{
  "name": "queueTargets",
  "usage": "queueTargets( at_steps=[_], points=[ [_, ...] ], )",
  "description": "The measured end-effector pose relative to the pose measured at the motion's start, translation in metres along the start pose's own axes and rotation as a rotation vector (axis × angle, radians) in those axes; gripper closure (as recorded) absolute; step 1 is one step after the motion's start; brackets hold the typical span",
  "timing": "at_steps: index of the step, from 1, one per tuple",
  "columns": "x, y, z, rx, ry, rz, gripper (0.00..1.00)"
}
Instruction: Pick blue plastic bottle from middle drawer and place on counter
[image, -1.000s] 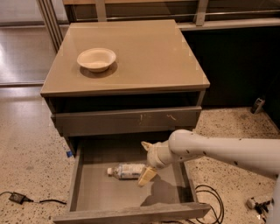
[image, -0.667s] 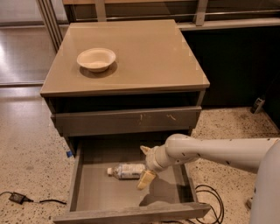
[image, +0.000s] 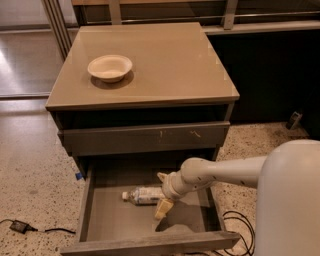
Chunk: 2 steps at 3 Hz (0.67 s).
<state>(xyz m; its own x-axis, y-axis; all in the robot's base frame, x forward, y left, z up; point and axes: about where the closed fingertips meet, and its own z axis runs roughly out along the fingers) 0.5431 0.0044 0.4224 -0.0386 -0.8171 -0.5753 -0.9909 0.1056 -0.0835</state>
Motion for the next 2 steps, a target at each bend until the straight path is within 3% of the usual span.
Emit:
queueTargets(
  at_steps=[1,2],
  points=[
    [0.0000,0.0014,0.0435,-0.031,0.007,0.009,0.00],
    [0.0038,0.0022,0.0512,-0.036,0.017,0.020,0.00]
  ],
)
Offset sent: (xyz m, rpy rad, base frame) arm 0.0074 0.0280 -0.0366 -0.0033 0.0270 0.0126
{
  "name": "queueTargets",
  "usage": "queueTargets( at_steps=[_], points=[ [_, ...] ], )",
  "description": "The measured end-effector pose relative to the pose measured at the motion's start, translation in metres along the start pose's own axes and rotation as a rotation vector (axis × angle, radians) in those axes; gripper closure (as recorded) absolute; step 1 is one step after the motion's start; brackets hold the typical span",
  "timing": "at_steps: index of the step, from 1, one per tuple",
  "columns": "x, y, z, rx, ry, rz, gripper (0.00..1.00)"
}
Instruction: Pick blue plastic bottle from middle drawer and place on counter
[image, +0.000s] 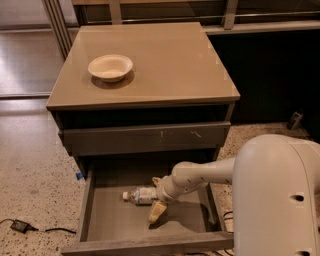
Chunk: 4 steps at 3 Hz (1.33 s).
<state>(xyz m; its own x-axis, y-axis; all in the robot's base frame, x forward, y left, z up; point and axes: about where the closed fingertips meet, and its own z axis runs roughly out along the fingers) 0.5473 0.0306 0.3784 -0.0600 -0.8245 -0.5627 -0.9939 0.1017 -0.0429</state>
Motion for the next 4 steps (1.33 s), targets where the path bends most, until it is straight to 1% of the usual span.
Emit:
queueTargets(
  at_steps=[1,2,4],
  points=[
    [0.0050,-0.0046,0.0031,0.004,0.010,0.013,0.00],
    [0.0052,-0.0047,0.0032,0.004,0.010,0.014,0.18],
    [0.0052,-0.0047,0.0032,0.004,0.010,0.014,0.64]
  ],
)
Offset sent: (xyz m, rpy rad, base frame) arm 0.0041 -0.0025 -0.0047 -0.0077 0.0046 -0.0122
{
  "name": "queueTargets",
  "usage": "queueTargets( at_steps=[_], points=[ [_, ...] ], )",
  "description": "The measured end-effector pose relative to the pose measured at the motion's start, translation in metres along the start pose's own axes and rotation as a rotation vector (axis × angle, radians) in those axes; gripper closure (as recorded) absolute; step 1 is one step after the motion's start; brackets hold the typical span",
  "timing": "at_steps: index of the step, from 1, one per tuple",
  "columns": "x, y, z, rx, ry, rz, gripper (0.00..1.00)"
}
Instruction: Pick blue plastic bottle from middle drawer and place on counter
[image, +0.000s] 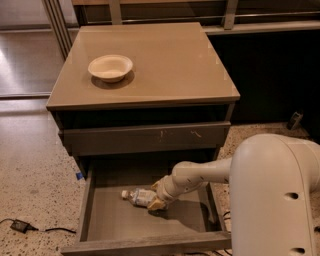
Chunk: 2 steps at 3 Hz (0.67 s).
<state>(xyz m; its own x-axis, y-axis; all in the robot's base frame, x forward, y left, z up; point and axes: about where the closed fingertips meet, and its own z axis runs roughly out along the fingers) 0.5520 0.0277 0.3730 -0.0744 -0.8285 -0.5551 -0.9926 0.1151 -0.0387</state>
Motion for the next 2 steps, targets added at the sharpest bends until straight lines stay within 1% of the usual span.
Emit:
queueTargets(
  at_steps=[1,2],
  points=[
    [0.0000,0.0000,0.0000,0.000,0.000,0.000,0.87],
    [0.0000,0.0000,0.0000,0.000,0.000,0.000,1.00]
  ],
)
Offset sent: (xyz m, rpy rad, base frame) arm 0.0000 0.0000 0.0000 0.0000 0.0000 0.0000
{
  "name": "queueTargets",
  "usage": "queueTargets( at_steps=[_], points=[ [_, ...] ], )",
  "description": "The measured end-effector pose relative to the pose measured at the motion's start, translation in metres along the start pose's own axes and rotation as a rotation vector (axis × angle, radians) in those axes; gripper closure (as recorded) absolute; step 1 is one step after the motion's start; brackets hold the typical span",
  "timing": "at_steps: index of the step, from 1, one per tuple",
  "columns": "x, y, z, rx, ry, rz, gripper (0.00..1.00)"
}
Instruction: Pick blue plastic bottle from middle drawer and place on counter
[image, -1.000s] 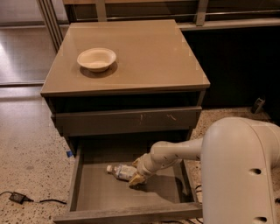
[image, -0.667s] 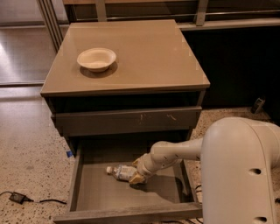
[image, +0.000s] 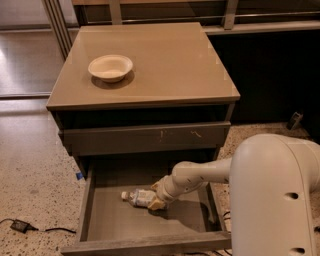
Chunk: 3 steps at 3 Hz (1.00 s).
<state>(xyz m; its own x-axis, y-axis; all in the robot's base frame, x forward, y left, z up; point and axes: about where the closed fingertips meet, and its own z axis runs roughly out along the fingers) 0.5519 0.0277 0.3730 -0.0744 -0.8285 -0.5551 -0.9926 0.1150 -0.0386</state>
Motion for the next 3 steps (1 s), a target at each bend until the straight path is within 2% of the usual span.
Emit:
queueTargets(
  at_steps=[1,2,3],
  points=[
    [-0.002,0.002,-0.003,0.005,-0.003,-0.006,1.00],
    [-0.001,0.011,-0.028,0.051,-0.018,-0.023,1.00],
    [-0.002,0.028,-0.074,0.138,-0.056,-0.059,1.00]
  ],
)
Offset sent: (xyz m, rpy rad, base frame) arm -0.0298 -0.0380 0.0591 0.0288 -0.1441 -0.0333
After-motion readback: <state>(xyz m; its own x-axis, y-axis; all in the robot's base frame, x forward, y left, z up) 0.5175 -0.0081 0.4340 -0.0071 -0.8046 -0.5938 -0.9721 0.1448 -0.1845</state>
